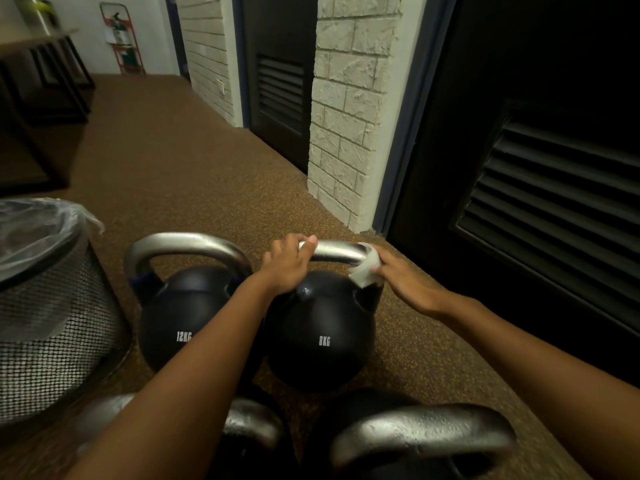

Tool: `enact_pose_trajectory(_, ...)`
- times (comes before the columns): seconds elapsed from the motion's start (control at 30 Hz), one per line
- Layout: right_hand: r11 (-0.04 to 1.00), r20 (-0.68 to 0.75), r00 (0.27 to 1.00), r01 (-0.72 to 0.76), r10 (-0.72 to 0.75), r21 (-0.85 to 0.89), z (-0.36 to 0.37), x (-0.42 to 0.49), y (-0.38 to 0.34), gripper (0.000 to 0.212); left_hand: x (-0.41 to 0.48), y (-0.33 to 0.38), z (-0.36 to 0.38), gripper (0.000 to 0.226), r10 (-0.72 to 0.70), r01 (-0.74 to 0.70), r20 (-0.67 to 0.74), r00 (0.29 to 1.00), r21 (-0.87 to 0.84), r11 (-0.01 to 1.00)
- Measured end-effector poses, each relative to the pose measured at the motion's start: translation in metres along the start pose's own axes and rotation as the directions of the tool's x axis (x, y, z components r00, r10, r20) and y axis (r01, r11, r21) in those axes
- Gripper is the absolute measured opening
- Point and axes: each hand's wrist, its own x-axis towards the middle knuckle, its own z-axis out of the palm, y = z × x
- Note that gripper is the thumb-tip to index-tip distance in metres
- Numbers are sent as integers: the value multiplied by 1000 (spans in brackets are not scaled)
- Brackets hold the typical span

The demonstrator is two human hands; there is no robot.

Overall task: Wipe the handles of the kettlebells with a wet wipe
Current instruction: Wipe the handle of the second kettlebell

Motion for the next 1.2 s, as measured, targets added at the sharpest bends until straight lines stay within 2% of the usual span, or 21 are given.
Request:
enact_pose_trajectory(0.07,985,-35,997,65,-71,-158,-2,-2,-1,55,1,0,1,47,2,-2,-11,1000,4,1000)
enact_pose_trajectory(0.13,956,-136,979,109,-150,-271,-1,-4,-8,56,1,0,1,46,-1,1,-18,1000,5,1000)
enact_pose_trajectory(0.23,872,-283,906,159,-315,-464,9,-2,-27,51,2,-1,2,47,-2,3,-17,1000,6,1000)
enact_pose_trajectory(0.3,799,-337,865,113,-372,-591,16,4,-30,47,3,-1,2,47,-4,4,-14,1000,8,1000)
enact_pose_trajectory(0.37,769,-386,843,50,-375,-637,19,7,-28,43,3,-1,2,47,-3,3,-19,1000,12,1000)
enact_pose_trajectory(0.47,817,-482,824,-41,-299,-576,22,5,-20,40,3,-1,2,47,0,0,-19,1000,11,1000)
enact_pose_trajectory(0.57,891,-551,830,-185,-84,-415,25,5,-12,47,4,-2,3,47,3,-3,-29,1000,13,1000)
enact_pose_trajectory(0.67,916,-550,823,-322,146,-239,29,9,-9,53,4,-2,3,47,4,-4,-33,999,19,1000)
enact_pose_trajectory(0.77,922,-552,788,-379,273,-85,34,13,-12,52,3,-2,3,48,1,-1,-27,1000,18,1000)
enact_pose_trajectory(0.83,935,-585,773,-349,246,-68,37,14,-18,49,3,-2,3,48,0,1,-29,1000,18,1000)
enact_pose_trajectory(0.93,930,-610,792,-234,15,-282,38,11,-27,43,4,-1,3,49,-3,4,-28,1000,20,1000)
enact_pose_trajectory(1.0,915,-590,804,-173,-82,-363,36,9,-27,42,4,-2,3,49,-4,4,-28,1000,22,1000)
enact_pose_trajectory(1.1,941,-545,838,-157,-33,-299,33,7,-18,45,4,-2,4,48,-2,3,-28,1000,24,1000)
enact_pose_trajectory(1.2,973,-461,887,-103,-4,-207,33,6,-5,57,4,-3,4,48,1,0,-35,999,27,1000)
